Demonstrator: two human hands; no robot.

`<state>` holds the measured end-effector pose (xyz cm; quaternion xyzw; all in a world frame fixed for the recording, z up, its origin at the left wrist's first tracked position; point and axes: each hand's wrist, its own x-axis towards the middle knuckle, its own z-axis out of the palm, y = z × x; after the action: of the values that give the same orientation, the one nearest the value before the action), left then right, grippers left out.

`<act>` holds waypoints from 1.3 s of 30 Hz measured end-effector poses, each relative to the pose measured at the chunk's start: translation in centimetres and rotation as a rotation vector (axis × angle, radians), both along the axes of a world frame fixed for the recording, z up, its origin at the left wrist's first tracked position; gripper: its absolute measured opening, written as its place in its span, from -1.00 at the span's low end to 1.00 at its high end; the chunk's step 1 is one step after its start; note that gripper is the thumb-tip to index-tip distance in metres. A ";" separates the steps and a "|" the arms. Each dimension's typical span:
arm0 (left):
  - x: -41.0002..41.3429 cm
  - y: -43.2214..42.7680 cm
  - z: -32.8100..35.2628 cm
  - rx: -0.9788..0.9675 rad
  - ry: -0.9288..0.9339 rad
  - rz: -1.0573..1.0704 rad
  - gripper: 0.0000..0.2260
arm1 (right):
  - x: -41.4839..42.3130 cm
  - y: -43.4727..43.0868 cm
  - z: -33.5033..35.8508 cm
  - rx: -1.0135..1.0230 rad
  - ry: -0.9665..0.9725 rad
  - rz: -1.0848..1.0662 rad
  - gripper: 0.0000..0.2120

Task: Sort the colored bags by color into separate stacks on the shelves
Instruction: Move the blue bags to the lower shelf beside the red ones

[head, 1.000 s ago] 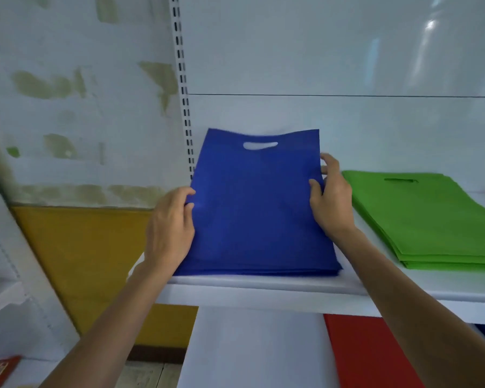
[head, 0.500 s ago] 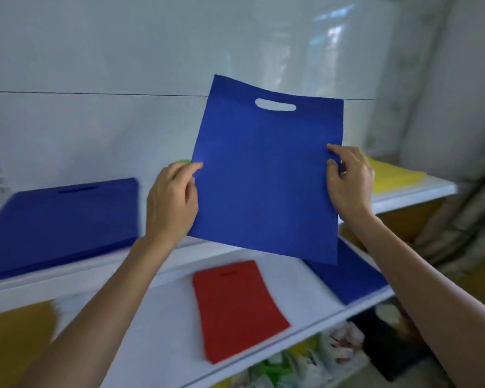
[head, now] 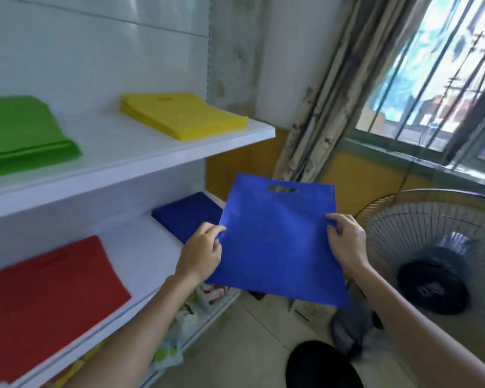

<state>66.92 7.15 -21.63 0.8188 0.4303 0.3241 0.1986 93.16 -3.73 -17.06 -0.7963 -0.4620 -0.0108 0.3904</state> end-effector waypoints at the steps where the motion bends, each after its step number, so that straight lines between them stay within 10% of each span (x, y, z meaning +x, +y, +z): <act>1: 0.8 0.2 -1.1 -0.034 0.017 -0.013 -0.68 | 0.8 0.0 -1.2 -0.027 0.019 -0.013 -0.70; 23: 7.1 16.7 -14.9 -0.375 0.123 0.197 -0.70 | 7.9 22.5 -15.6 -0.386 0.192 0.081 -0.69; 39: 8.6 24.3 -21.4 -0.381 0.227 0.855 -0.59 | 4.3 48.4 -24.6 -0.406 -0.163 0.917 -0.49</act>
<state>75.50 31.47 -42.98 0.5476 0.7991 0.2007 0.1458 97.48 44.66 -41.65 -0.5678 -0.7858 0.1898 0.1552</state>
